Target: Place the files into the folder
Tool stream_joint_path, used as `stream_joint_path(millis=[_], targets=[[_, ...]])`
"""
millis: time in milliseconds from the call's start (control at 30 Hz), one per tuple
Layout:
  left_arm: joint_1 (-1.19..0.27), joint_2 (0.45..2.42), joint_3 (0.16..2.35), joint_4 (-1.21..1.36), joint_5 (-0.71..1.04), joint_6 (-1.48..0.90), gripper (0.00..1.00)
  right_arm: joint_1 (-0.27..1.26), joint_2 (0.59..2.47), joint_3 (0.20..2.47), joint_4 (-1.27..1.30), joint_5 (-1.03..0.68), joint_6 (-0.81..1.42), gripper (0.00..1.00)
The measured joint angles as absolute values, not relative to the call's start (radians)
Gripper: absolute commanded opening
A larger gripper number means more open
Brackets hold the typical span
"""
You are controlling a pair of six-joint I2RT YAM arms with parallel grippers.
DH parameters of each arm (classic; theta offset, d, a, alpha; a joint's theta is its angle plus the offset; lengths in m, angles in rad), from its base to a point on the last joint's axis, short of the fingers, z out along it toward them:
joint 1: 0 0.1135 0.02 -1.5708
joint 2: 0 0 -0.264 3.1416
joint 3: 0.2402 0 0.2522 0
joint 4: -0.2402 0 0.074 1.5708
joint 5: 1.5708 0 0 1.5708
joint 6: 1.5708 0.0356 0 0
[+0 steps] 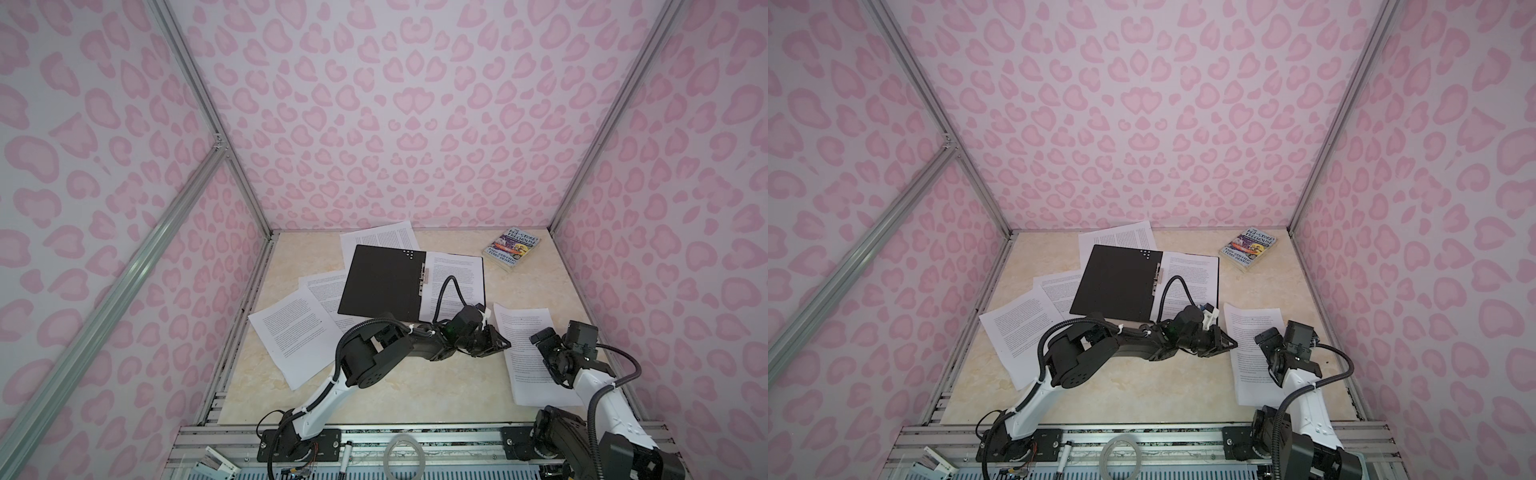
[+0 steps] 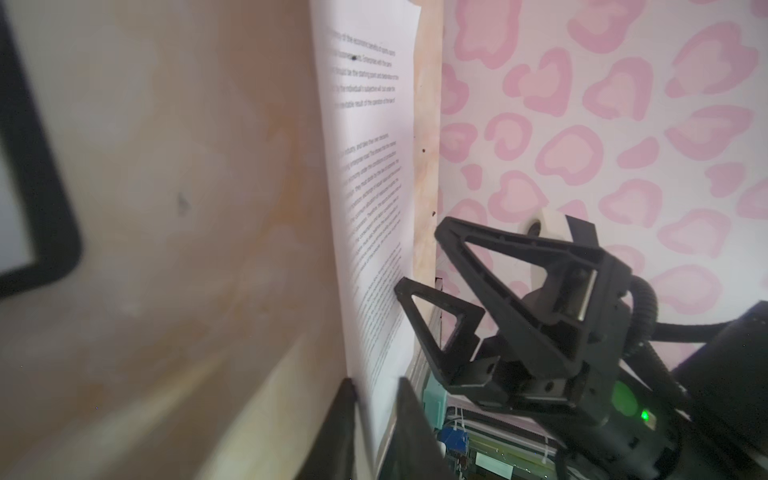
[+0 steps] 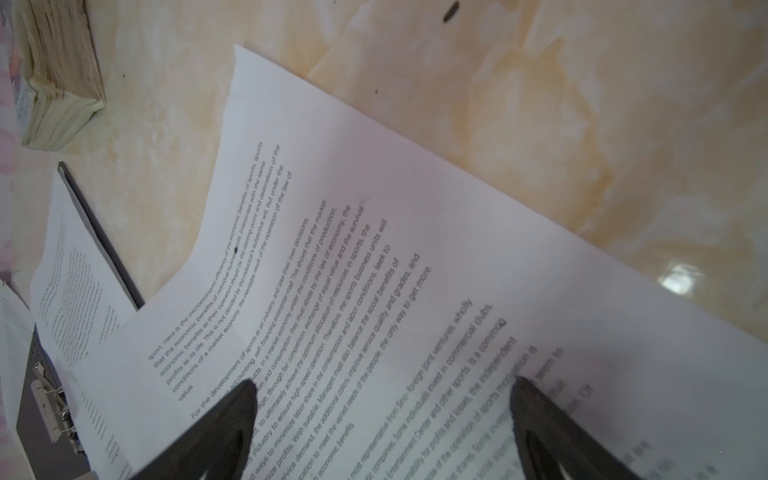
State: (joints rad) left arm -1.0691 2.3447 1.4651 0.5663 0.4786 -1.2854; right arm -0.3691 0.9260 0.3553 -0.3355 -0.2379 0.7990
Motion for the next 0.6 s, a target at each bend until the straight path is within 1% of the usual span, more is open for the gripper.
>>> stream_joint_path(millis=[133, 333, 433, 600], targets=[[-1.076, 2.337, 1.518, 0.538, 0.497, -1.221, 0.04, -0.378, 0.850, 0.388, -0.356, -0.267, 0.760, 0.95], [-1.078, 2.317, 1.581, 0.403, 0.511, -1.080, 0.04, -0.381, 0.703, 0.476, -0.373, -0.313, 0.661, 0.95], [-1.078, 2.301, 1.610, 0.319, 0.515, -1.013, 0.04, -0.402, 0.712, 0.519, -0.363, -0.363, 0.631, 0.95], [-1.075, 2.273, 1.657, 0.184, 0.517, -0.910, 0.04, -0.414, 0.720, 0.529, -0.358, -0.427, 0.625, 0.95]])
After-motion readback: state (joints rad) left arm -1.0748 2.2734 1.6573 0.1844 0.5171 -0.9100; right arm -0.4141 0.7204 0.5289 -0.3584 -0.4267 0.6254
